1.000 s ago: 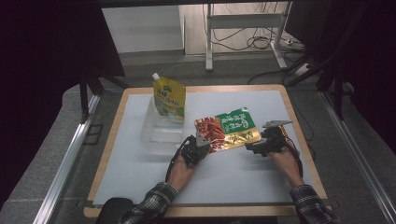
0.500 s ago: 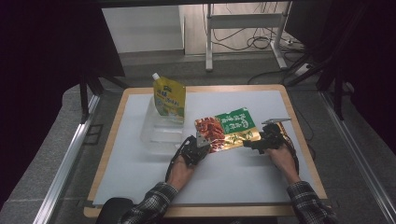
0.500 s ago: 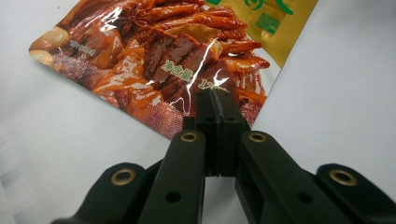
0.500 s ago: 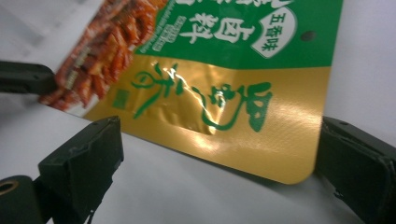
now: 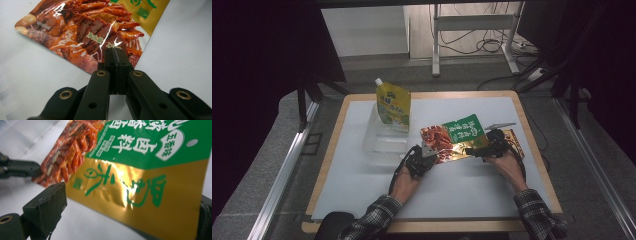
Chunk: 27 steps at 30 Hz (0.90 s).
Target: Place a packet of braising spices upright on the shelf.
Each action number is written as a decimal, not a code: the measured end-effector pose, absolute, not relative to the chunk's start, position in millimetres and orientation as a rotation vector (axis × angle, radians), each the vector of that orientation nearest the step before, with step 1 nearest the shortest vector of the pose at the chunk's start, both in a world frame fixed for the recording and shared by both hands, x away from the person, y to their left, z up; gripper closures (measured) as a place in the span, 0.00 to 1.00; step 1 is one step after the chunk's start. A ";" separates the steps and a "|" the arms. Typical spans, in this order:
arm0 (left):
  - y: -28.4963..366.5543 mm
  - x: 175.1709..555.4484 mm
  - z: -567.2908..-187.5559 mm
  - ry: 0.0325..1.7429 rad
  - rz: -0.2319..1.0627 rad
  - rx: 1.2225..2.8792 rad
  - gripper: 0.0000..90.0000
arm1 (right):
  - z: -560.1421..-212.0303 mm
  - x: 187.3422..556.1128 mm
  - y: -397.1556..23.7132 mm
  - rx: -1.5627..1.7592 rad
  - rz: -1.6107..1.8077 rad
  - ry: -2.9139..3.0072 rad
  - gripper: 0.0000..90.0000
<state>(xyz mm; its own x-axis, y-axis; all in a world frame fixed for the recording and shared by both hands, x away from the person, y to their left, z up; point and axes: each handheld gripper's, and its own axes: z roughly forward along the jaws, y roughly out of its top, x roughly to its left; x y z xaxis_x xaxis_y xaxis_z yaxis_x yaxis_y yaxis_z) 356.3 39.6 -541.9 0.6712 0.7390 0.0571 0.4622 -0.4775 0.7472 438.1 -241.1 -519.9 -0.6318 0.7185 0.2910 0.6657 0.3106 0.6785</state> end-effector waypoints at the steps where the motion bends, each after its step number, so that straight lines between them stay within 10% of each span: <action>1: 39.6 356.2 -541.9 0.921 0.490 2.158 1.00 | -520.1 439.9 -240.4 1.326 1.241 2.487 0.05; 5: 38.6 355.1 -542.0 0.915 0.503 2.162 1.00 | -521.0 447.4 -238.5 1.395 1.227 2.466 0.11; 16: 36.2 352.6 -542.3 0.899 0.540 2.172 1.00 | -516.3 452.3 -237.2 1.434 1.115 2.420 0.85; 27: 37.9 348.6 -541.2 0.882 0.540 2.161 0.91 | -506.6 451.6 -235.9 1.404 1.064 2.433 0.99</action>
<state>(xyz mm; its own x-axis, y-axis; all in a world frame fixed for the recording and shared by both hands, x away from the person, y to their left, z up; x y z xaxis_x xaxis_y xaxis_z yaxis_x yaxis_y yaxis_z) 348.6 37.9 -541.2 0.6766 0.7292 0.1025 0.4232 -0.4990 0.7563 451.6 -235.9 -506.6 -0.5555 0.8022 0.2188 0.7052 0.3151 0.6352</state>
